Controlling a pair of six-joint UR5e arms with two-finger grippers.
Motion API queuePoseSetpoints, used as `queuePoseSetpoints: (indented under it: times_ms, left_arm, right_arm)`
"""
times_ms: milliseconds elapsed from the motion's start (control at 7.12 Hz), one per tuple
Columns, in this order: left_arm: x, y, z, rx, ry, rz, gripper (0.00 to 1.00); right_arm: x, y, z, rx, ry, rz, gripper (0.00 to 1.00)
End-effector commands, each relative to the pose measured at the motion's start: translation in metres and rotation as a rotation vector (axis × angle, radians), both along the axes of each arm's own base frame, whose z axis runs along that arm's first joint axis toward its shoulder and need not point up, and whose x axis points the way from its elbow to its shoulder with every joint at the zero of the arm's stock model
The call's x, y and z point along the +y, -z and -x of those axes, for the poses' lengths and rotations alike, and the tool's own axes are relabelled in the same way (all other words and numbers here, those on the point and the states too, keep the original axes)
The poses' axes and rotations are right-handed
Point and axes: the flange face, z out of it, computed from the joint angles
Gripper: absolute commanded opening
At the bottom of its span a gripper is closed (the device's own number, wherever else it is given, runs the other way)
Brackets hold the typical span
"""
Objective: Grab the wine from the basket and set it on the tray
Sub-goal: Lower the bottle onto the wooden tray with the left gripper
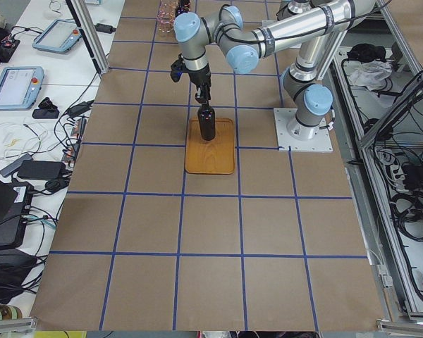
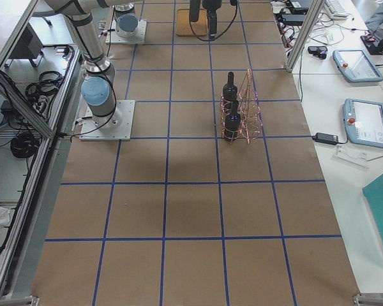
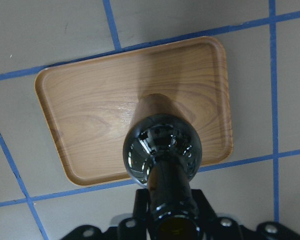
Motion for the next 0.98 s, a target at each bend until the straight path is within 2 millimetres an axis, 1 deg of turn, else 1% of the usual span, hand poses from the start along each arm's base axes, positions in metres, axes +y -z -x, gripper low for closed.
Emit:
queuePoseSetpoints:
  times_ms: [0,281,562,702,843]
  left_arm:
    - [-0.005,0.011,-0.007,0.005,-0.005,-0.013,0.00]
    - [-0.009,0.020,-0.009,0.011,0.007,-0.030,0.00]
    - [-0.009,0.023,-0.014,-0.025,0.022,-0.056,0.00]
    - [-0.009,0.023,-0.014,-0.027,0.029,-0.057,0.12]
    - [-0.009,0.023,-0.014,-0.025,0.029,-0.057,0.28]
  right_arm:
    - [0.000,-0.001,0.000,0.000,0.005,0.002,1.00]
    - [0.000,0.000,0.000,0.000,0.005,-0.001,1.00]
    - [0.000,0.000,0.000,0.000,0.005,-0.001,1.00]
    - [0.000,0.000,0.000,0.000,0.002,-0.003,1.00]
    - [0.001,-0.001,0.000,0.000,0.002,0.000,1.00]
